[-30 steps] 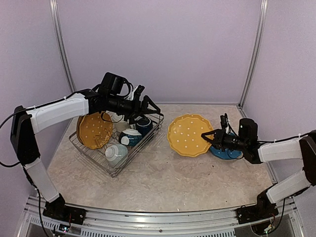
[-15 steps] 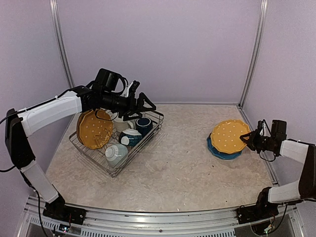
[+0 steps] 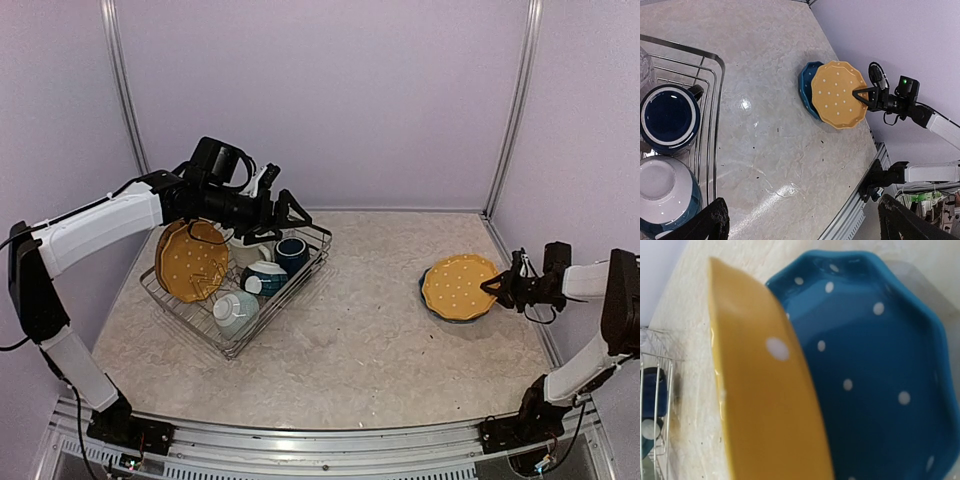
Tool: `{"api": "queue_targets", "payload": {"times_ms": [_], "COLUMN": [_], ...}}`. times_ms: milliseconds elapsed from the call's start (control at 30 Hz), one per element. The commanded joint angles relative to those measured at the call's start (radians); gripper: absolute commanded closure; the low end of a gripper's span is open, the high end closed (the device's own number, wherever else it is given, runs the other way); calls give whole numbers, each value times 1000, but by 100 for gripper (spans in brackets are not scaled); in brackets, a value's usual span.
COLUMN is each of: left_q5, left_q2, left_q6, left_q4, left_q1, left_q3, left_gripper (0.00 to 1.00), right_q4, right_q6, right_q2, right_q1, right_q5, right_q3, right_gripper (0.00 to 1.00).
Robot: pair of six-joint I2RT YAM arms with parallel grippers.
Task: Unload the mixed dishes from the dish rack
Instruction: Place the plate with another plate.
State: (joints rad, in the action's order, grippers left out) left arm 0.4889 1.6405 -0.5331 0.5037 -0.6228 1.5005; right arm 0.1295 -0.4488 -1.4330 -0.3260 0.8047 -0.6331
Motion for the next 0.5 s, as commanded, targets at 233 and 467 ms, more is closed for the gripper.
{"api": "queue_targets", "payload": {"times_ms": [233,467], "left_q5": [-25,-51], "left_q2": [-28,-46], "left_q6": [33,41], "left_q4": [25,39], "left_q1": [2,10], "left_q3": [14,2], "left_gripper": [1,1], "right_q4": [-33,-45], "right_q6": [89,89], "right_q2": [-125,-161], "right_q1": [-13,-14], "right_q5": [73,39], "right_q3": [-85,-88], "right_gripper": [99,81]}}
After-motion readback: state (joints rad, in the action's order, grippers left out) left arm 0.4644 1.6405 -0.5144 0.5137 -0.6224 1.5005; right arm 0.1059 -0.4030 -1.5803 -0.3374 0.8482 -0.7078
